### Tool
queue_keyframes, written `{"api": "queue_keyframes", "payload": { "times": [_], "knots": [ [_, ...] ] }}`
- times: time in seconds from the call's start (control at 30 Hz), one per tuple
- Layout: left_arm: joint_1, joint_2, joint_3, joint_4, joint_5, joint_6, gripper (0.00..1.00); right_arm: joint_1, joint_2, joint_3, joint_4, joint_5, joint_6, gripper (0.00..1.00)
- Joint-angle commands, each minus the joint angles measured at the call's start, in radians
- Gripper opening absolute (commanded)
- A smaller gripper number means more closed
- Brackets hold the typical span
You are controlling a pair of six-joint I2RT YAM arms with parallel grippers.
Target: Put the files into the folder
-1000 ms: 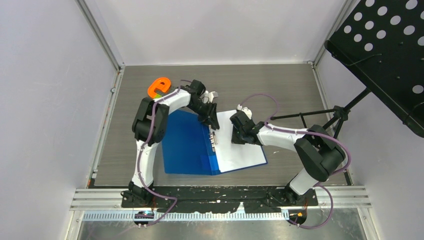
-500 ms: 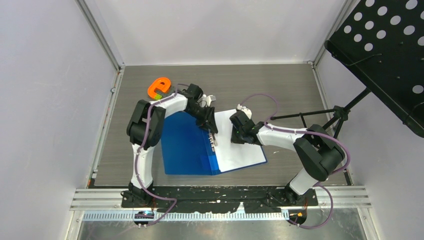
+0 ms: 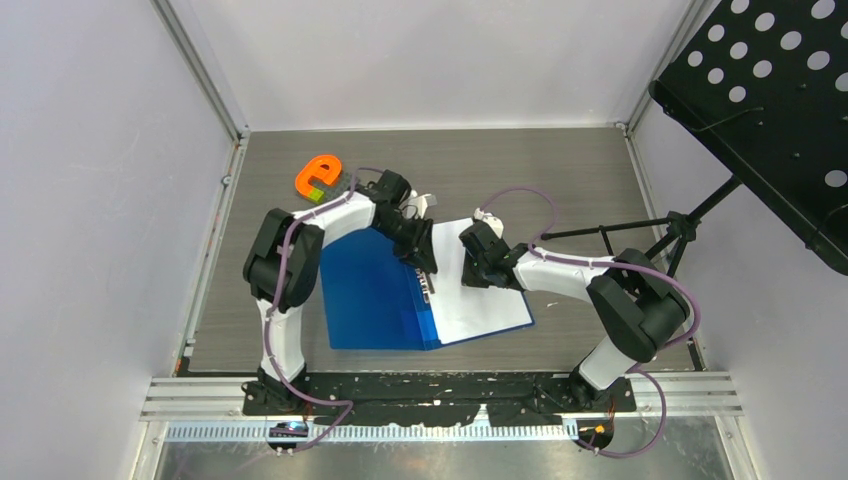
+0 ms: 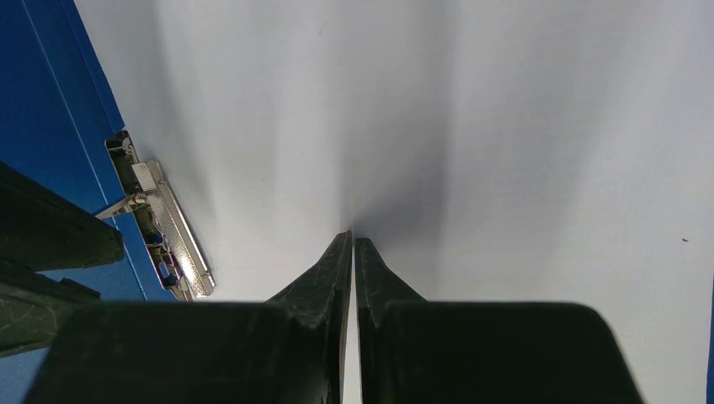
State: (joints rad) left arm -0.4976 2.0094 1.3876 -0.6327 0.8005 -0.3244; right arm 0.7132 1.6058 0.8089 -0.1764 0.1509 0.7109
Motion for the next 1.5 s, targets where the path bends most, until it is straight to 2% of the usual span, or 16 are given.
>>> {"api": "queue_keyframes", "payload": {
  "times": [0.0, 0.37, 0.73, 0.97, 1.3, 1.47],
  "knots": [
    [-0.014, -0.071, -0.020, -0.005, -0.050, 0.027, 0.29, 0.001, 0.006, 0.000, -0.035, 0.006, 0.007, 0.11],
    [-0.052, -0.128, -0.048, 0.009, -0.186, -0.013, 0.29, 0.001, -0.037, 0.015, -0.034, -0.013, 0.008, 0.11],
    [-0.054, -0.154, 0.063, -0.034, -0.349, -0.061, 0.32, 0.002, -0.093, 0.066, -0.066, -0.028, -0.019, 0.12],
    [-0.063, -0.152, 0.047, -0.031, -0.384, -0.082, 0.31, 0.015, -0.107, 0.076, -0.069, -0.043, -0.028, 0.12],
    [-0.065, -0.202, 0.045, -0.096, -0.679, -0.170, 0.32, 0.112, -0.115, 0.203, -0.164, 0.036, -0.063, 0.22],
    [-0.074, -0.186, 0.043, -0.077, -0.721, -0.211, 0.34, 0.133, -0.108, 0.224, -0.173, 0.047, -0.057, 0.23]
  ]
}}
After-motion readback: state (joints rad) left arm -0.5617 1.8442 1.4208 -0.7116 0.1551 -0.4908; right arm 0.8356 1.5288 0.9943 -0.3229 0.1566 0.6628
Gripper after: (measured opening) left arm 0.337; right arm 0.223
